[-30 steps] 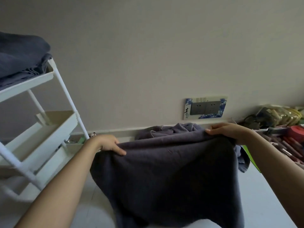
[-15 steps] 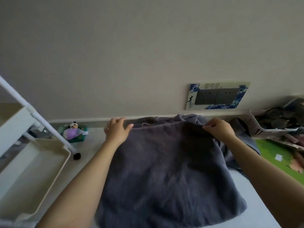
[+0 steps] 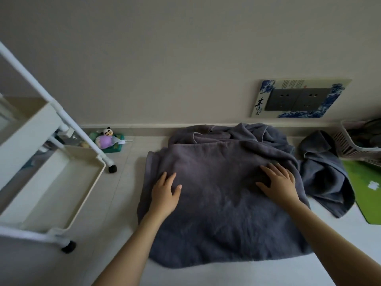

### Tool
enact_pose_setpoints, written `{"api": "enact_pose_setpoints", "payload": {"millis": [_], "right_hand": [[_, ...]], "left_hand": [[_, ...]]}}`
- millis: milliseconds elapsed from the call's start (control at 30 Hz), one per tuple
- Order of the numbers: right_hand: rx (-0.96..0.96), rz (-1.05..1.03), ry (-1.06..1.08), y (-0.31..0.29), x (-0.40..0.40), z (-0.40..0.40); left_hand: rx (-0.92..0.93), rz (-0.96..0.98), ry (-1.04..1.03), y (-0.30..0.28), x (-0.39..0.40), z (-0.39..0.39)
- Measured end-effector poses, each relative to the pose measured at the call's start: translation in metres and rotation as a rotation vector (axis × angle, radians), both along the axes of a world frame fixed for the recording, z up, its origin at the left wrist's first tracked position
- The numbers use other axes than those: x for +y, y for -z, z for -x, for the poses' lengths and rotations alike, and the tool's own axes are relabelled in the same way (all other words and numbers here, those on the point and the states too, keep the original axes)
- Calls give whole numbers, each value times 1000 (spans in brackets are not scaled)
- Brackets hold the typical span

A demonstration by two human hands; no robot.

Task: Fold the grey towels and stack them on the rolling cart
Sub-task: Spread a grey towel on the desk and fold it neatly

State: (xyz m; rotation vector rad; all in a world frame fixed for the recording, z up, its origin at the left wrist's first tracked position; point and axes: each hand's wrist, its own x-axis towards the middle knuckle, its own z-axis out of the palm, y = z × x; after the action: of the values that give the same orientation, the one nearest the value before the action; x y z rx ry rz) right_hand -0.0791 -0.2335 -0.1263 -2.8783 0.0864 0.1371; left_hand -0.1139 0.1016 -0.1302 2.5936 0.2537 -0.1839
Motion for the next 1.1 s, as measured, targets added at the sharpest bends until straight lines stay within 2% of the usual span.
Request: {"api": "enact_pose_setpoints", "payload": {"millis": [133,267,400,500,567,800,933,1100], "right_hand": [[10,12,128,5,7,63],[160,-151,300,17,19,121],[260,-63,172,34,40,168],[249,-52,191,37,51,184],[238,-37,208,36,60,193],[213,106,211,40,92,240],[184,107,232,35,96,247],[6,-26,405,29,68,235]], "left_hand": [[-9,-89,-120,12,13,56],[44,2,-271,23,21,98],[60,59,-337,24,28,113],[-20,233,-306,21,35,123],[-48,250,-289,18,45,129],[-35,112,-183,11,82,137],[3,74,-180,11,84,142],[-14,-218,-52,14,62,150]]}}
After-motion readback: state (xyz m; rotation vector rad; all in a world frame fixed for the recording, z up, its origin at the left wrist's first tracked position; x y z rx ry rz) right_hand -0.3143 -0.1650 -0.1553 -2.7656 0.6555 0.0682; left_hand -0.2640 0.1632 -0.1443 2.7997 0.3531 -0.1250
